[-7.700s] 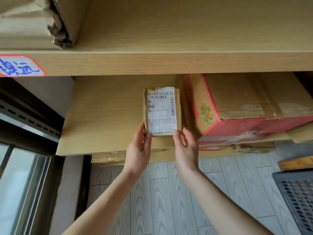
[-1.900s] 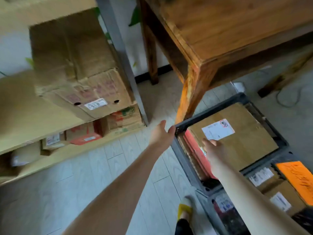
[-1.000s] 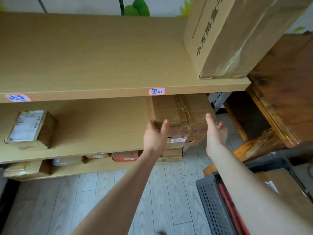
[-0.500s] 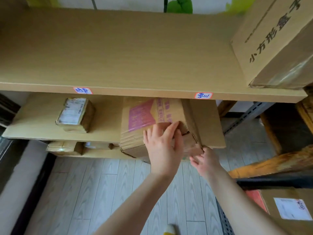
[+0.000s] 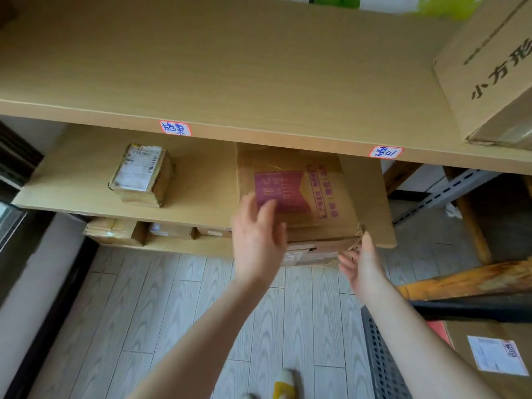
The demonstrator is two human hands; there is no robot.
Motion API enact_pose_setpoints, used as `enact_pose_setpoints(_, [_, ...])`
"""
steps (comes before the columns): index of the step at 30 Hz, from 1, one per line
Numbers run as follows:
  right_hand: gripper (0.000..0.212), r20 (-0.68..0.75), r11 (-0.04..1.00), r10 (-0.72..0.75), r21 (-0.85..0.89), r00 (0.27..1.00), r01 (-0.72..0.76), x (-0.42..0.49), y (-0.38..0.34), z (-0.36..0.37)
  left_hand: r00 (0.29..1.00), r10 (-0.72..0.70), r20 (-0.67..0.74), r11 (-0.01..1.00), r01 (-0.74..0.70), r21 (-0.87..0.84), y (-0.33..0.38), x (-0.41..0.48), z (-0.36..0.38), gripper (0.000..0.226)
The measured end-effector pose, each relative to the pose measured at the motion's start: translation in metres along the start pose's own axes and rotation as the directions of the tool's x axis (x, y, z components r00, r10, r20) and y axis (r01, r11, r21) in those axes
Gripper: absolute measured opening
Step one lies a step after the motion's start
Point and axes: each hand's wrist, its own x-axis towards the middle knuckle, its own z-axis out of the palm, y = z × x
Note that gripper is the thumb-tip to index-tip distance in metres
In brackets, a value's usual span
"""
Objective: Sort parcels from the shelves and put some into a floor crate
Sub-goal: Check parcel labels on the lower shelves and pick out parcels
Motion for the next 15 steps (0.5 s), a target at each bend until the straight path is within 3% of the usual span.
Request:
enact_pose_setpoints(3, [0.078,-0.014,0.994,-0.094,-0.055,0.996,0.093,-0.007,0.0,0.006,0.922,-0.367,0.125,0.921,0.379,-0.088,-0.017,0.004,-0.012,0.066])
enact_pose_setpoints(4, [0.077,0.0,0.988,-0.13,-0.082,0.992,0.129,-0.01,0.002,0.008,0.88,-0.433,0.194,0.87,0.464,-0.164,-0.02,0.005,-0.013,0.064])
enact_pose_setpoints(6, [0.059,0.043,0.972,-0.199,-0.116,0.979,0.203,-0.013,0.006,0.009,0.872,-0.44,0.214,0.833,0.485,-0.266,-0.017,0.003,-0.015,0.051])
enact_pose_setpoints(8, [0.055,0.074,0.976,-0.206,-0.053,0.976,0.21,-0.013,0.007,0.006,0.927,-0.363,0.097,0.864,0.374,-0.337,-0.008,-0.001,-0.024,0.046])
enact_pose_setpoints(11, [0.052,0.169,0.987,-0.037,0.161,0.985,0.01,-0.007,0.012,-0.005,0.995,-0.035,-0.092,0.936,0.0,-0.353,0.012,-0.006,-0.035,0.042])
enact_pose_setpoints(13, [0.037,0.212,0.976,0.047,0.201,0.976,-0.09,-0.002,0.023,-0.01,0.977,0.184,-0.112,0.945,-0.207,-0.254,0.022,-0.011,-0.027,0.04])
enact_pose_setpoints(15, [0.035,0.177,0.975,0.096,0.182,0.98,-0.128,0.002,0.032,-0.013,0.955,0.287,-0.073,0.944,-0.295,-0.147,0.026,-0.019,-0.013,0.034])
